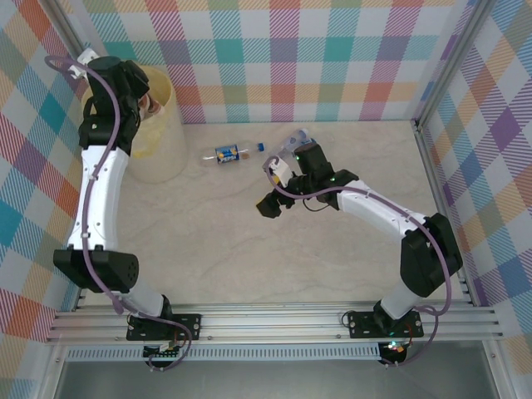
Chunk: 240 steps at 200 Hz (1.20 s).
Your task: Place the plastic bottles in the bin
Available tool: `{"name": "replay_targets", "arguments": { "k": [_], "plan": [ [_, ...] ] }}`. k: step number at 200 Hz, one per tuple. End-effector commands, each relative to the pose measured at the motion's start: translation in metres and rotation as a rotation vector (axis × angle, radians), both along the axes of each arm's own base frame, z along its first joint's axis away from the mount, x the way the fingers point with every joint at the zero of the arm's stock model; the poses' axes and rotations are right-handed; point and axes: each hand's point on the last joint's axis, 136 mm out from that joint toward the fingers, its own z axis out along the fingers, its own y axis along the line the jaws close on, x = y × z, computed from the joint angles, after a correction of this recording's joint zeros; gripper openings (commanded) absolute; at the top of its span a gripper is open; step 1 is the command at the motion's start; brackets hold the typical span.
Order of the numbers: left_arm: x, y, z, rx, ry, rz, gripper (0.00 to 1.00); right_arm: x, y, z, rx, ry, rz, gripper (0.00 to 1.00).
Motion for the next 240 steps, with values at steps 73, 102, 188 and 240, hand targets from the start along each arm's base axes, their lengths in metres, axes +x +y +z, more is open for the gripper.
{"name": "replay_targets", "arguments": {
  "k": [73,102,188,240],
  "plan": [
    [0.08,0.045,0.012,0.113,-0.043,0.095,0.5,0.01,0.013,-0.001,0.035,0.052,-0.001,1.0],
    [0.097,0.049,-0.006,0.115,-0.018,0.106,0.5,0.012,0.012,-0.003,0.026,0.036,0.0,1.0],
    [0.119,0.048,-0.093,-0.112,0.162,-0.02,0.54,0.018,0.01,-0.012,0.009,0.04,-0.015,1.0],
    [0.129,0.056,-0.113,-0.276,0.201,-0.085,0.93,0.023,0.005,-0.006,0.0,0.009,-0.047,1.0]
  ]
}}
